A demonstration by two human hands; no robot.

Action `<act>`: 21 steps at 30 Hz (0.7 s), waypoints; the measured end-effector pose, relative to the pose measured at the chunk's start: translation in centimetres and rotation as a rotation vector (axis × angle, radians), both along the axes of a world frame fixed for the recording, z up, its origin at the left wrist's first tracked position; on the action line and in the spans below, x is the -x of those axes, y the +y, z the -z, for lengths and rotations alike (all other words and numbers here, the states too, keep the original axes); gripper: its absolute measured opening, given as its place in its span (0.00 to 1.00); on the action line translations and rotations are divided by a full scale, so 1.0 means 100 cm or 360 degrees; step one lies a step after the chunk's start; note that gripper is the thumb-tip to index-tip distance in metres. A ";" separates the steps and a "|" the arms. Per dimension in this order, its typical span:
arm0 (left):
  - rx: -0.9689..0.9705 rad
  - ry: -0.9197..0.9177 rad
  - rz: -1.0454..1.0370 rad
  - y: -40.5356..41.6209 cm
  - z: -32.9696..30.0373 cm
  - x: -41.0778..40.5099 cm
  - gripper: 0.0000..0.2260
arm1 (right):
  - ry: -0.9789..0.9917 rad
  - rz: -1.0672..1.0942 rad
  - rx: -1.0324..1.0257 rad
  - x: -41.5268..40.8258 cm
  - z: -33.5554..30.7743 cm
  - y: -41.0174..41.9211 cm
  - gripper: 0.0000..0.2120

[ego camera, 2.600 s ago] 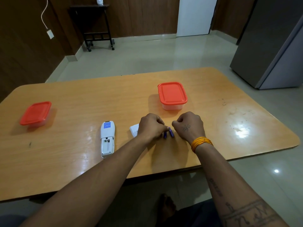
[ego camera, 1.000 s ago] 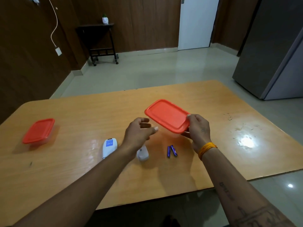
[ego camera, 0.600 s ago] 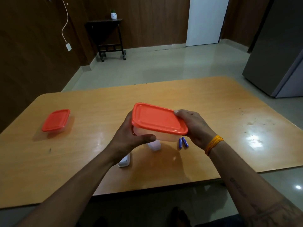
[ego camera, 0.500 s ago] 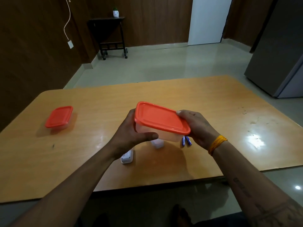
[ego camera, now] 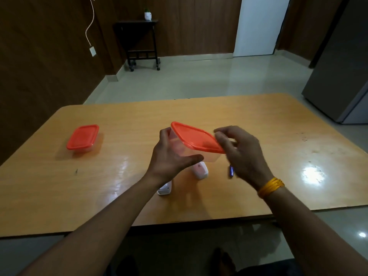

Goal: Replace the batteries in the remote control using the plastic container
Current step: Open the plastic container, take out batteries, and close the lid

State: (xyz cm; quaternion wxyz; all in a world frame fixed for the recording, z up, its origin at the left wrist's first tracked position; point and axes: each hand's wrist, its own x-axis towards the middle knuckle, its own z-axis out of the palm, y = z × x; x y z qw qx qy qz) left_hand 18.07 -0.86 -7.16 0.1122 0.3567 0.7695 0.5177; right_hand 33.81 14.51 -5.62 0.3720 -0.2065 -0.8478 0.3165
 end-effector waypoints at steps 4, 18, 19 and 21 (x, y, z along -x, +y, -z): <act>0.0012 0.0025 -0.0031 0.005 0.008 -0.007 0.52 | -0.0157 -0.0151 -0.0355 0.007 0.003 -0.037 0.23; -0.0143 0.0130 -0.0101 0.006 0.004 -0.016 0.51 | 0.0269 0.0256 -0.0443 0.019 0.005 -0.042 0.19; -0.0132 0.0135 -0.0092 0.004 0.006 -0.015 0.51 | 0.0311 0.0295 -0.0393 0.019 0.001 -0.036 0.19; -0.0119 0.0094 -0.0095 0.002 0.008 -0.016 0.52 | 0.0310 0.0277 -0.0387 0.017 -0.004 -0.027 0.19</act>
